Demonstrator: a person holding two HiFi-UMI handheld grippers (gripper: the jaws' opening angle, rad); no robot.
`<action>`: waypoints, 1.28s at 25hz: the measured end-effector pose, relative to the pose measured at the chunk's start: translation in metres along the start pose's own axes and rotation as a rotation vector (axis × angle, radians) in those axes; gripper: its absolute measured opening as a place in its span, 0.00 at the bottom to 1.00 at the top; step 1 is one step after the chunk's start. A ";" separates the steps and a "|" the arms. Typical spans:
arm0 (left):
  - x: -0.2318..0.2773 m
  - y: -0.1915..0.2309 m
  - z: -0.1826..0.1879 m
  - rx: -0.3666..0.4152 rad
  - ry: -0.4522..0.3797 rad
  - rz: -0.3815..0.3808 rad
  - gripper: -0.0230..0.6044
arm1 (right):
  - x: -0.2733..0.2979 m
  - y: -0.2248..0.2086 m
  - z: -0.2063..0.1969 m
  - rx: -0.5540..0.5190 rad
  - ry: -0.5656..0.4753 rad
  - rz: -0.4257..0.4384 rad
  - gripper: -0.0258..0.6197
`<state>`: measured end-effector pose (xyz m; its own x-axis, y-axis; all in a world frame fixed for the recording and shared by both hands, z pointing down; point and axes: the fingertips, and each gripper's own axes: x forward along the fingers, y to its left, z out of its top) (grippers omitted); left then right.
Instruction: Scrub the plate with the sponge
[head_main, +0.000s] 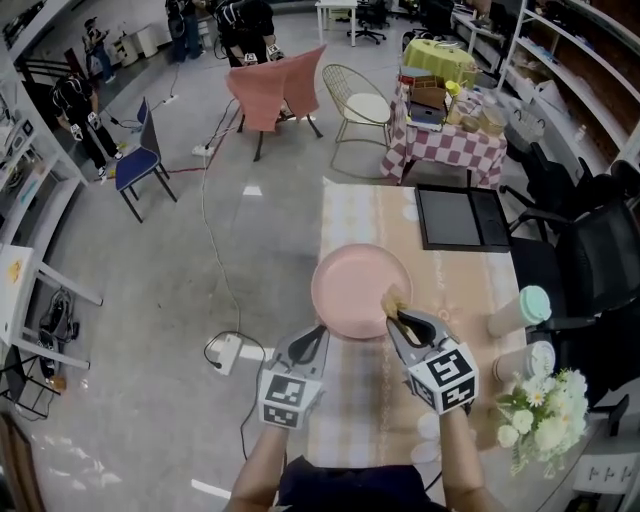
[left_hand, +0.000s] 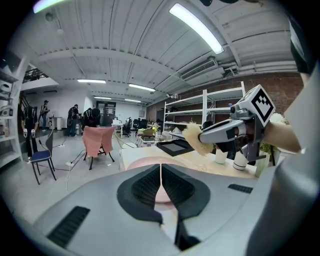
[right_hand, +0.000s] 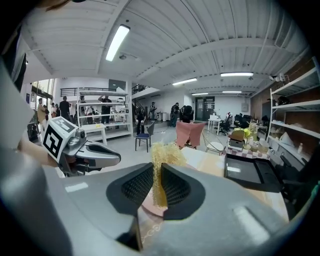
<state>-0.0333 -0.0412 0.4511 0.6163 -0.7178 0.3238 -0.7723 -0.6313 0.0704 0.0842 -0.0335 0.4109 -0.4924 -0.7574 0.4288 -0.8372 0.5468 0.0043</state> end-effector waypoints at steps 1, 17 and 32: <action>0.002 0.002 -0.001 -0.001 0.006 0.002 0.06 | 0.005 -0.001 0.001 -0.003 0.004 0.010 0.11; 0.035 0.034 -0.024 -0.034 0.076 0.033 0.06 | 0.071 -0.009 0.011 -0.039 0.040 0.110 0.12; 0.055 0.057 -0.051 -0.094 0.129 0.063 0.06 | 0.130 -0.016 -0.001 -0.043 0.085 0.191 0.11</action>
<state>-0.0507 -0.1018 0.5206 0.5456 -0.7080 0.4485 -0.8237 -0.5515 0.1315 0.0343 -0.1406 0.4677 -0.6178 -0.6067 0.5002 -0.7188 0.6936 -0.0467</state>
